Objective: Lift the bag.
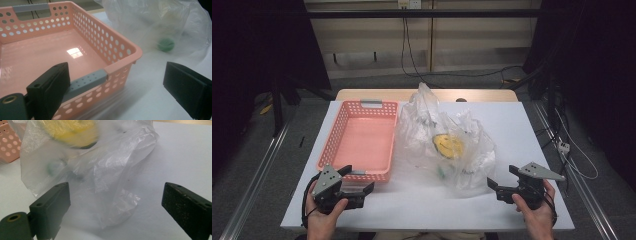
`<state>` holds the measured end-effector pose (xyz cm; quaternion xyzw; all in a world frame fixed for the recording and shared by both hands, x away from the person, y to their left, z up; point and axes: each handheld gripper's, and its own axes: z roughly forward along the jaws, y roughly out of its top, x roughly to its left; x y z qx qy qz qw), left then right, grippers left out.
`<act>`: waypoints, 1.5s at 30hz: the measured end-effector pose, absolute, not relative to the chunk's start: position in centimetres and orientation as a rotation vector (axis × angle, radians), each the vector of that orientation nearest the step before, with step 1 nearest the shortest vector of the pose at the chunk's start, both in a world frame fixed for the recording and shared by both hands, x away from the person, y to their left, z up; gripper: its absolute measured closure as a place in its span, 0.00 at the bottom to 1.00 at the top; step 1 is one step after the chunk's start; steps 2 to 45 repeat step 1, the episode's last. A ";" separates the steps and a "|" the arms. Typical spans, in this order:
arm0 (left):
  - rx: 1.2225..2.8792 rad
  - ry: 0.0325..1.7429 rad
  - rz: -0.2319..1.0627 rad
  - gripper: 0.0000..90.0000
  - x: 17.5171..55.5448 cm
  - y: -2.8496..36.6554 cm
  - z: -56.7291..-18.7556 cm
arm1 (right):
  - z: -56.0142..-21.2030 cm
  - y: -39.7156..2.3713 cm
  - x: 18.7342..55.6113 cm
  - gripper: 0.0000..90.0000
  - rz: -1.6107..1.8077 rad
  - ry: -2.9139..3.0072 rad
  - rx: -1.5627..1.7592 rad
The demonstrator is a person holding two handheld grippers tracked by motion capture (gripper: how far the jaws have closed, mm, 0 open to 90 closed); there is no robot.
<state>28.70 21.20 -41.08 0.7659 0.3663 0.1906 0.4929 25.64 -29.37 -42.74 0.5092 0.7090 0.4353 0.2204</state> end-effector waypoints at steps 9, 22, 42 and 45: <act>1.858 0.889 0.463 0.08 28.7 21.2 -41.1 | -42.7 -29.3 25.7 0.10 1.203 1.963 1.408; 1.858 0.889 0.463 0.08 28.7 21.2 -41.1 | -42.7 -29.3 25.7 0.10 1.203 1.963 1.408; 1.858 0.889 0.463 0.08 28.7 21.2 -41.1 | -42.7 -29.3 25.7 0.10 1.203 1.963 1.408; 1.858 0.889 0.463 0.08 28.7 21.2 -41.1 | -42.7 -29.3 25.7 0.10 1.203 1.963 1.408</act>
